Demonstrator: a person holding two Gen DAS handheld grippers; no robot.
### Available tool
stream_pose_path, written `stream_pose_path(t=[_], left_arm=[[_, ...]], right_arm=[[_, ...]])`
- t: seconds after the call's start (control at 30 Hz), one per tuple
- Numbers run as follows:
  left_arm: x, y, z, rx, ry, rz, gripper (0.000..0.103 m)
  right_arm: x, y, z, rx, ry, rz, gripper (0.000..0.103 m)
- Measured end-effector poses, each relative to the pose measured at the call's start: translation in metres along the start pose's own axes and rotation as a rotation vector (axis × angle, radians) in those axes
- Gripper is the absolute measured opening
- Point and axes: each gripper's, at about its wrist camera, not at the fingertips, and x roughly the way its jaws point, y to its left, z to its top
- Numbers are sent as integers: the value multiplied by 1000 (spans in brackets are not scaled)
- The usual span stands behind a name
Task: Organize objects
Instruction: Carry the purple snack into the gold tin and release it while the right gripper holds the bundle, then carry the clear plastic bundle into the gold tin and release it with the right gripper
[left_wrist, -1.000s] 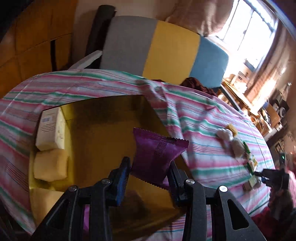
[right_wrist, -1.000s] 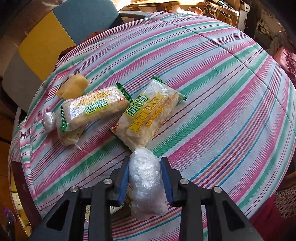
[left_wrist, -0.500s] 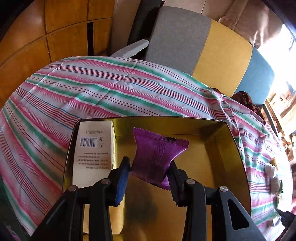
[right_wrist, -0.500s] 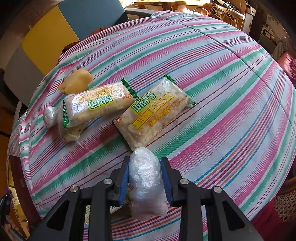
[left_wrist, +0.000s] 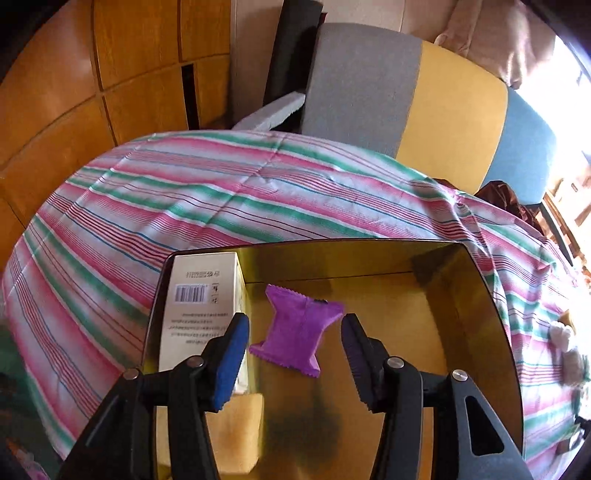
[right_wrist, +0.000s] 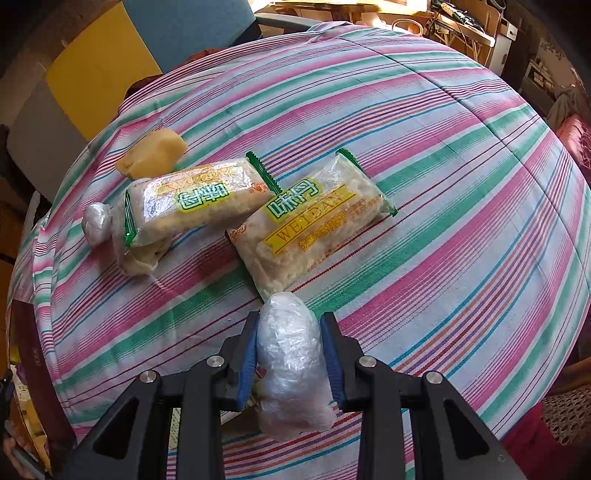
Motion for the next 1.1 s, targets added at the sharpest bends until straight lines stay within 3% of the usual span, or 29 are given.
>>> stream_pose_path(t=[0.23,0.7,0.83,1.1], left_arm=[[-49,-4,-34,34,-86,0,53],[-113,-13,-77,66,-168,-45,53],[-117,-11,-83,63,-168,-51,53],[-119,4,-92,33,-163,-68,53]], right_arm=[[-3,1,-1,-8,-11,-15,31],[-44,6,-3,-54,-214,62,30],[-50,18,-6,-102,-224,86,30],[-83,100,-14,-274,-238,199,31]])
